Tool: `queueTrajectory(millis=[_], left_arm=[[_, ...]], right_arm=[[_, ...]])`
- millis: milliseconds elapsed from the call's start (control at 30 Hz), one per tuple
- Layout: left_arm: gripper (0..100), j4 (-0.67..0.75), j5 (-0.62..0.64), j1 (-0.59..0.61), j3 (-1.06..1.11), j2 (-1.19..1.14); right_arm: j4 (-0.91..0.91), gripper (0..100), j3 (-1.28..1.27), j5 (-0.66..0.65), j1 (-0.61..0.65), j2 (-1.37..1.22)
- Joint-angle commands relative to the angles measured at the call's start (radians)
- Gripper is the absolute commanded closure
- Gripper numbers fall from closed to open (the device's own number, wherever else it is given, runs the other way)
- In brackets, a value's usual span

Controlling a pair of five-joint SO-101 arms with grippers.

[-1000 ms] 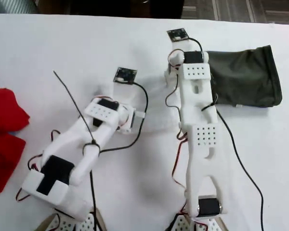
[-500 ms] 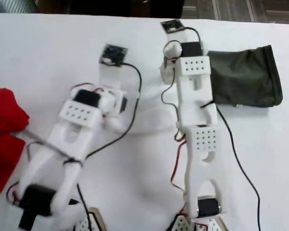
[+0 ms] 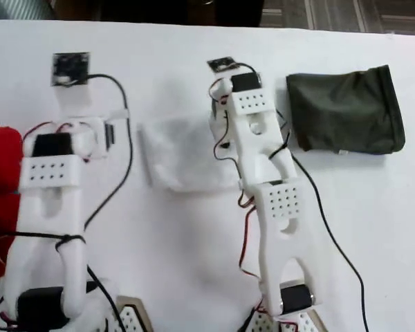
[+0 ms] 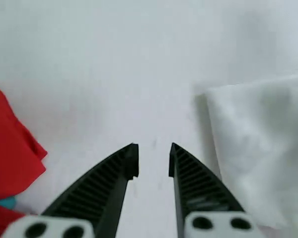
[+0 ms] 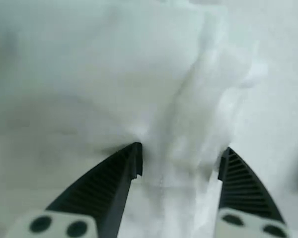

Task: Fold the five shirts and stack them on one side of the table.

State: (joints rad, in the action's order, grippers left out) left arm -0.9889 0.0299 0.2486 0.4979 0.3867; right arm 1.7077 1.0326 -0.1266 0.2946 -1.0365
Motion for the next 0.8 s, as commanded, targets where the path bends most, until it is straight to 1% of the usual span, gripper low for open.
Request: queueTrajectory(millis=[0,133,300,333,367,400,433,467,500,567,700,767], left_arm=[[87,-0.005,-0.005,0.055,-0.004,0.043],[87,-0.005,-0.005,0.083,-0.004,0.043],[87,-0.005,-0.005,0.08,-0.004,0.043],[87,-0.005,-0.005,0.08,-0.004,0.043],[87,-0.005,-0.003,0.078,-0.004,0.043],[87,-0.005,-0.003,0.078,-0.004,0.043],[87,-0.005,-0.003,0.078,-0.004,0.043],[87,-0.005,-0.003,0.078,-0.004,0.043],[87,-0.005,-0.003,0.078,-0.004,0.043],[87,-0.005,-0.003,0.083,-0.002,0.04],[87,0.003,-0.003,0.084,0.022,0.041],[87,0.003,-0.003,0.081,0.044,0.038]], right_arm=[[0.005,74.4,0.006,0.008,0.001,-0.047],[0.019,74.4,0.006,0.008,0.002,-0.093],[0.025,74.9,0.006,-0.003,0.007,-0.097],[0.035,76.4,0.006,-0.008,0.012,-0.099],[0.042,80.7,0.006,-0.032,0.021,-0.102],[0.044,87.9,0.002,-0.072,0.028,-0.104],[0.048,97.4,-0.003,-0.11,0.035,-0.105],[0.05,99.1,-0.005,-0.138,0.038,-0.105],[0.054,95.0,-0.005,-0.152,0.039,-0.104],[0.056,98.6,0.006,-0.163,0.024,-0.093],[0.058,97.9,0.038,-0.164,-0.028,0.008],[0.059,97.8,0.032,-0.201,-0.056,0.104]])
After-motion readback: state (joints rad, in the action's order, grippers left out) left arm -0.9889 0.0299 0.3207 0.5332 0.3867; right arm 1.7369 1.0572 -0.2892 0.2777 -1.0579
